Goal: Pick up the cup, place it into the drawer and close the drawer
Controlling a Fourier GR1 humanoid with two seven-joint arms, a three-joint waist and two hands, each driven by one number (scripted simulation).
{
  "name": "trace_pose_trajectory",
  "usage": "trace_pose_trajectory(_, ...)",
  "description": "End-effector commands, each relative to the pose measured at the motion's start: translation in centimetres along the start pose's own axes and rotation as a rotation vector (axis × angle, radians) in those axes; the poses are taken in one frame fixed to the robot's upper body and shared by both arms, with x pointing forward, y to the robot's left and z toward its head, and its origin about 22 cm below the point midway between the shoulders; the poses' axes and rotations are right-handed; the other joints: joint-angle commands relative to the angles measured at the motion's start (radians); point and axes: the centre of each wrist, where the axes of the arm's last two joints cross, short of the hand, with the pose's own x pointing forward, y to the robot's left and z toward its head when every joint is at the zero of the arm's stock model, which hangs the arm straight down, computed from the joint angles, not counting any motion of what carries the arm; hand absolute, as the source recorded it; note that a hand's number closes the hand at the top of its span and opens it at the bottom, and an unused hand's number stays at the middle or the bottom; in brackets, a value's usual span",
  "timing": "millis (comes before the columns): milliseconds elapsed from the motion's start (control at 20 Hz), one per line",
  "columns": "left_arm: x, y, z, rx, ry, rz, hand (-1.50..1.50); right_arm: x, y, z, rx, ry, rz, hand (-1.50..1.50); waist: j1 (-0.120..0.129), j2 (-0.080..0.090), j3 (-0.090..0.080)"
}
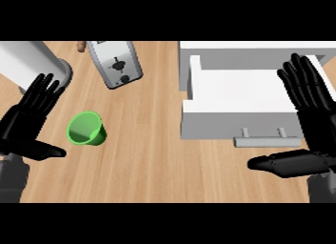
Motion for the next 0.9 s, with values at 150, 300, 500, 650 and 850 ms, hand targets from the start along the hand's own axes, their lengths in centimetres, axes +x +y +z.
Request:
trace_pose_trajectory(150,-4.4,2.1,1.7,0.046,0.062,-0.031,-1.5,-0.8,-0.7,0.8,-0.011,0.002,0.015,-1.5,-0.001,-0.001,0.0)
trace_pose_trajectory(300,-6.5,4.2,2.0,0.091,0.099,-0.046,-1.5,1.3,-0.4,-2.1,-0.018,-0.013,0.015,-1.5,-0.01,0.003,-0.001)
trace_pose_trajectory(500,-9.1,3.7,2.4,0.09,0.129,-0.06,-1.5,1.1,-0.5,-1.1,-0.01,-0.017,0.019,-1.5,-0.007,0.001,-0.001)
trace_pose_trajectory(650,-10.3,4.4,4.0,0.085,0.136,-0.059,-1.5,0.7,1.4,-1.6,-0.005,-0.007,0.017,-1.5,-0.007,0.002,-0.001)
trace_pose_trajectory(850,-11.7,4.0,3.7,0.105,0.137,-0.09,-1.5,2.1,-0.1,-2.0,0.021,-0.025,0.01,-1.5,-0.019,0.006,-0.002)
